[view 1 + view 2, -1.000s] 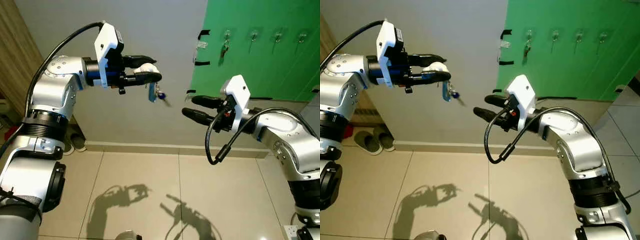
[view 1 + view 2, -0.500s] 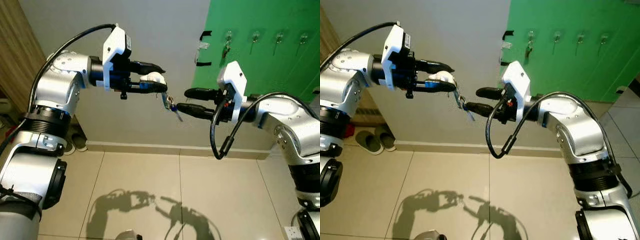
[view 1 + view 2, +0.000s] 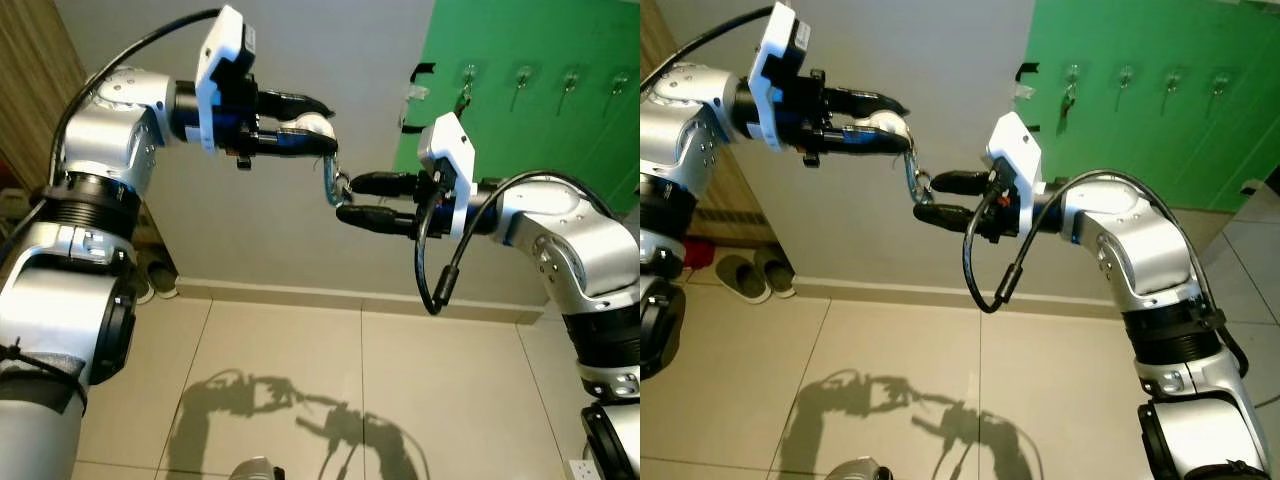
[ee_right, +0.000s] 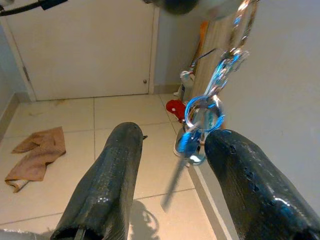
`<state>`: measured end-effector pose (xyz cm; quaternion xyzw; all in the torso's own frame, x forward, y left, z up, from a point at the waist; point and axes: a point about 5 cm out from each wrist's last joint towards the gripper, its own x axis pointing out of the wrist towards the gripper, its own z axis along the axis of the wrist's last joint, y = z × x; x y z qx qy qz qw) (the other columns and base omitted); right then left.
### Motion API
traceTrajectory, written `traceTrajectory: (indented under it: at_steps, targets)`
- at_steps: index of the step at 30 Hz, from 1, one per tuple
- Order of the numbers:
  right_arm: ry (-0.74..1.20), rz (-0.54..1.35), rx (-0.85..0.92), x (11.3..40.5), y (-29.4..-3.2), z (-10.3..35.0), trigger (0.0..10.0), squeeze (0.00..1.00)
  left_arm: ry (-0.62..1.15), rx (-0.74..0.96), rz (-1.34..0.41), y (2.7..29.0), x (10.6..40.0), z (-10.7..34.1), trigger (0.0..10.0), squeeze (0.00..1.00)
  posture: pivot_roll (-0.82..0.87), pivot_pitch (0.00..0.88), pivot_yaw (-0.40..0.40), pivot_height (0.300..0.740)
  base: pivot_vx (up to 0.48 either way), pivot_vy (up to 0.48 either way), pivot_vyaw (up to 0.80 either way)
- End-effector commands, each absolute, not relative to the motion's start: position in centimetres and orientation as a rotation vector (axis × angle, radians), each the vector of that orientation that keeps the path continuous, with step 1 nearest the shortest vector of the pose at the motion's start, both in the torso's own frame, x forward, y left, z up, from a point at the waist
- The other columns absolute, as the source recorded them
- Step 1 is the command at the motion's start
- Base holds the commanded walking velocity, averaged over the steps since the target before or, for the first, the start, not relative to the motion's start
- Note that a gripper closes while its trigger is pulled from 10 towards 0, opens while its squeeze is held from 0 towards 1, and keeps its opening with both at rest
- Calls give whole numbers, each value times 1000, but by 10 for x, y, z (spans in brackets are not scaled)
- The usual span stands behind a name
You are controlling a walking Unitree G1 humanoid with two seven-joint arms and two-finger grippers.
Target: Hang keys on a hook
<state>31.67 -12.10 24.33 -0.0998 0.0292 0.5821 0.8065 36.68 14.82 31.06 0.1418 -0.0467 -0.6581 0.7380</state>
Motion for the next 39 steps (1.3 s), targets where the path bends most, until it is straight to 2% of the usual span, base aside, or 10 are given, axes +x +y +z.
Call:
traceTrajectory:
  at_steps: [1, 25, 31, 39]
  targets:
    - [39, 1254, -218, 318, -119, 252, 10000, 0, -109, 308, -1453, 149, 367, 316, 10000, 0, 9, 0, 9, 740, 0, 0, 0]
    - [2, 1205, -207, 337, -120, 264, 10000, 0, -76, 327, -1513, 141, 368, 315, 10000, 0, 12, 0, 12, 740, 0, 0, 0]
    - [1, 1221, -195, 339, -113, 262, 10000, 0, -80, 321, -1514, 140, 368, 316, 10000, 0, 14, 0, 11, 740, 0, 0, 0]
    - [-16, 1257, -146, 332, -85, 252, 10000, 0, -91, 307, -1501, 140, 369, 320, 10000, 0, 13, 0, 17, 740, 0, 0, 0]
